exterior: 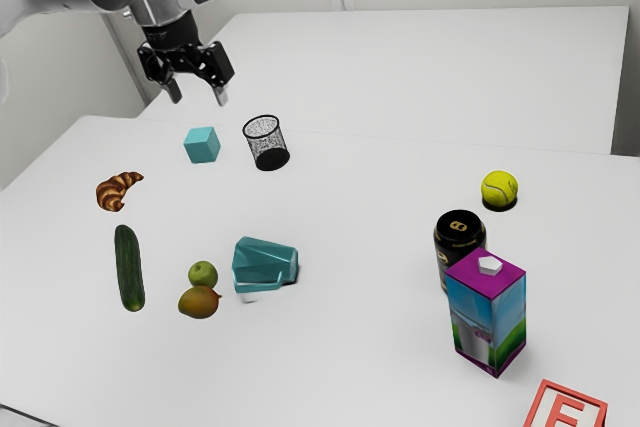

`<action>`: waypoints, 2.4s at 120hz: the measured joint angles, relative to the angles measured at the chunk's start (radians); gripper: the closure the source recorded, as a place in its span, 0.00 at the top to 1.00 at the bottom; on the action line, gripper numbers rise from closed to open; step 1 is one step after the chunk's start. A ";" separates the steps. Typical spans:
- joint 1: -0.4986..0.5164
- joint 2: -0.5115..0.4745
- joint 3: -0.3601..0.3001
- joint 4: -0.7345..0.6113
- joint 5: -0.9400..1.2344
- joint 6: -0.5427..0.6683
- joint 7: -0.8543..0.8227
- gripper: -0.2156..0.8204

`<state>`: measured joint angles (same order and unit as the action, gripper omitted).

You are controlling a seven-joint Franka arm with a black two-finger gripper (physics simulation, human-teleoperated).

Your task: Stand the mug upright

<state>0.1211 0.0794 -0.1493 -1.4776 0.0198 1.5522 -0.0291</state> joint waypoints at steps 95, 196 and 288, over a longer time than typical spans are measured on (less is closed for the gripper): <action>0.146 -0.052 0.006 -0.383 -0.345 0.083 0.042 0.79; 0.257 0.109 0.003 -0.656 -0.691 0.447 0.625 0.79; 0.262 0.158 -0.003 -0.666 -0.839 0.343 0.877 0.32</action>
<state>0.3827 0.2378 -0.1525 -2.1436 -0.8195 1.8956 0.8476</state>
